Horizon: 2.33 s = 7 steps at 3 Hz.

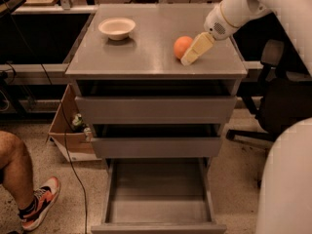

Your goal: Place orange into bottom drawer

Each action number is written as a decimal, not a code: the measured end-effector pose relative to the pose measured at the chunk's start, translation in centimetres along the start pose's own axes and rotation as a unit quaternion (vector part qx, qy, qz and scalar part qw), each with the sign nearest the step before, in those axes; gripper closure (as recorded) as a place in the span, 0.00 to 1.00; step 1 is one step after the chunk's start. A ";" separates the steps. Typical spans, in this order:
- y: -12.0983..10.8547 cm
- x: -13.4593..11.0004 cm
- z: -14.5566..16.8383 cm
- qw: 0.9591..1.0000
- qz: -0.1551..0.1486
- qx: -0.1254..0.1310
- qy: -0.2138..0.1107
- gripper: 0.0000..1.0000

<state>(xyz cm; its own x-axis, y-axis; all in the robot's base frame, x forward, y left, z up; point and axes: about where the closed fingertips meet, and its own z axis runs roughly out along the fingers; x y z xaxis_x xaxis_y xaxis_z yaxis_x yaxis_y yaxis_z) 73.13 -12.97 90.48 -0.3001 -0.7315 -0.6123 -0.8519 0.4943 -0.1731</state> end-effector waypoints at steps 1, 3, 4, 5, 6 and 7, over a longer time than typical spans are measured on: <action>-2.6 -0.1 2.4 0.999 0.020 0.029 -0.012 0.00; -4.2 -0.9 5.6 0.997 0.050 0.051 -0.028 0.37; -4.1 -0.4 6.7 0.996 0.068 0.043 -0.046 0.61; -1.6 0.3 4.6 0.993 0.068 0.010 -0.091 0.84; 5.0 2.6 0.4 0.988 0.024 -0.064 -0.135 1.00; 14.5 8.2 -4.8 0.984 -0.087 -0.115 -0.103 1.00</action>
Offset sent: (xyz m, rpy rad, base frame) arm 0.0742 0.0032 -0.0363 0.0650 -0.0597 -0.1721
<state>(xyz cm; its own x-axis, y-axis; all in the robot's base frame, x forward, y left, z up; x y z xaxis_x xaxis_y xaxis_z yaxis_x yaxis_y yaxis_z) 56.22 -14.01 86.66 -0.0666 -0.6730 -0.7367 -0.9644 0.2327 -0.1254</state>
